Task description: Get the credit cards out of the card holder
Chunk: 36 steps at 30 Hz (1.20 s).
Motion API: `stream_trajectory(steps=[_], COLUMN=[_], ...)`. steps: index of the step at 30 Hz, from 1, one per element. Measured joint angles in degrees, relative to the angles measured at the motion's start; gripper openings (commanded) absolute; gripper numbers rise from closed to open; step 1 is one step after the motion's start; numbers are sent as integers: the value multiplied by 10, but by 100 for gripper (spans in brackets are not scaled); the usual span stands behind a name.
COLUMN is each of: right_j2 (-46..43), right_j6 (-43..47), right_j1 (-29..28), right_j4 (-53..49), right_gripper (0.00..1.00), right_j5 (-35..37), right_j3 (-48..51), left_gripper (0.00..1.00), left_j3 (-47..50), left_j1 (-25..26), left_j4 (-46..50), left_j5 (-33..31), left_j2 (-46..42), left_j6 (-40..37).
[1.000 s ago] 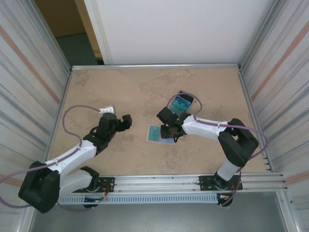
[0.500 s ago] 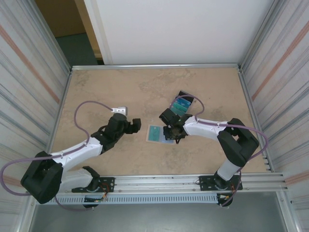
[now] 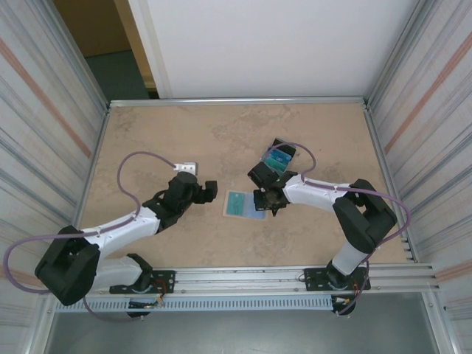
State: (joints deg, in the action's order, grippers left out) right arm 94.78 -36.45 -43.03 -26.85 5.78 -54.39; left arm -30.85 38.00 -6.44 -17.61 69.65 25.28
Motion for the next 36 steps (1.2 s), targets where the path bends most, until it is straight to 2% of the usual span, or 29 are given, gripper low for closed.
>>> stream_trajectory(steps=[7, 19, 21, 25, 31, 36], right_j2=[0, 0, 0, -2, -57, -78], right_j6=[11, 27, 27, 23, -13, -56], right_j1=[3, 22, 23, 22, 11, -30], right_j4=[0, 0, 0, -4, -16, -15], right_gripper=[0, 1, 4, 23, 41, 42], right_j5=[4, 7, 7, 7, 6, 2], right_j3=[0, 0, 0, 0, 7, 21], left_gripper=[99, 99, 99, 99, 99, 99], left_j3=[-2, -7, -7, -9, -9, -9], left_j1=[0, 8, 8, 12, 15, 15], left_j4=[0, 0, 0, 6, 8, 12], left_j5=[0, -5, -5, -11, -21, -22], left_j2=[4, 5, 6, 6, 6, 6], left_j6=[0, 0, 0, 0, 0, 0])
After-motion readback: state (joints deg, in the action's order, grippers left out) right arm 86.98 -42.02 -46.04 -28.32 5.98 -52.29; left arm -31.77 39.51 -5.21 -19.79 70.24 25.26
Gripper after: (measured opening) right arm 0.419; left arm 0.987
